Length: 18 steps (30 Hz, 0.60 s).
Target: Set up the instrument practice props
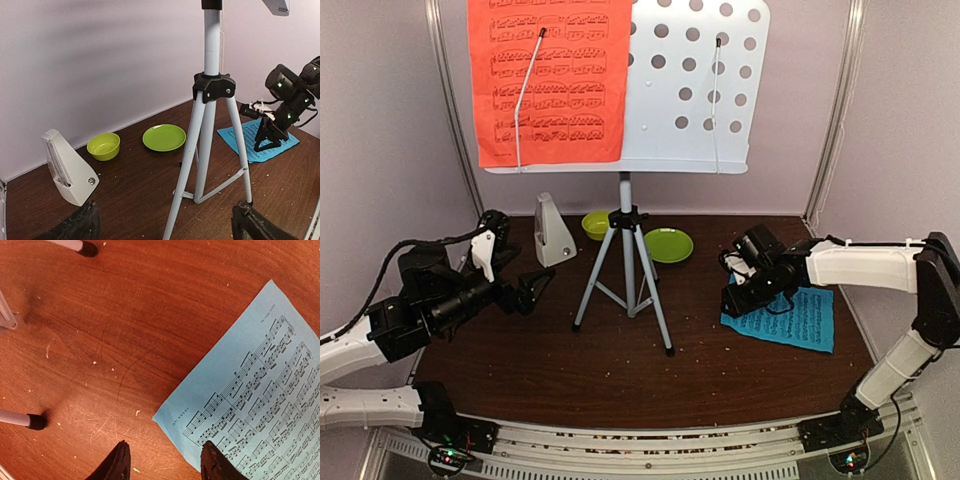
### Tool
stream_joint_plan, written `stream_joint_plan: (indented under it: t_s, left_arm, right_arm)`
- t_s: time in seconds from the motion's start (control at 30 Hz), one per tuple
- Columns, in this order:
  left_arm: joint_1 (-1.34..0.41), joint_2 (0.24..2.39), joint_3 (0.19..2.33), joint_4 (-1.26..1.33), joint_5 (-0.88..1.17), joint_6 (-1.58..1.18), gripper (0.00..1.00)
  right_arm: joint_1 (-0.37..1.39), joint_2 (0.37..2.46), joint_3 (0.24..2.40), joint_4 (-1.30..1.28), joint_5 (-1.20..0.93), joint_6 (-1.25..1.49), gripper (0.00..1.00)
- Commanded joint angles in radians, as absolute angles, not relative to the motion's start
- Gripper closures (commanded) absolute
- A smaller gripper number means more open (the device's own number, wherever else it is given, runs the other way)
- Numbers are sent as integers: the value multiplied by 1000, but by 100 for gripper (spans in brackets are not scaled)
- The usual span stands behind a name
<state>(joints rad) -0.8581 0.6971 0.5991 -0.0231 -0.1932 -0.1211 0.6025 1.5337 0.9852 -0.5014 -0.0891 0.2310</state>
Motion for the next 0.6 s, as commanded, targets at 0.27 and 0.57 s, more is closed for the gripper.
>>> stream_joint_plan:
  t_s: [0.27,0.57]
  left_arm:
    - [-853,689,635,15,-153,-129,7]
    - [-853,698,639,16,-135,-138,8]
  right_arm:
    - [697,1686,1027,-497,97,167,61]
    - [709,1736,1038,-486,121,155,85]
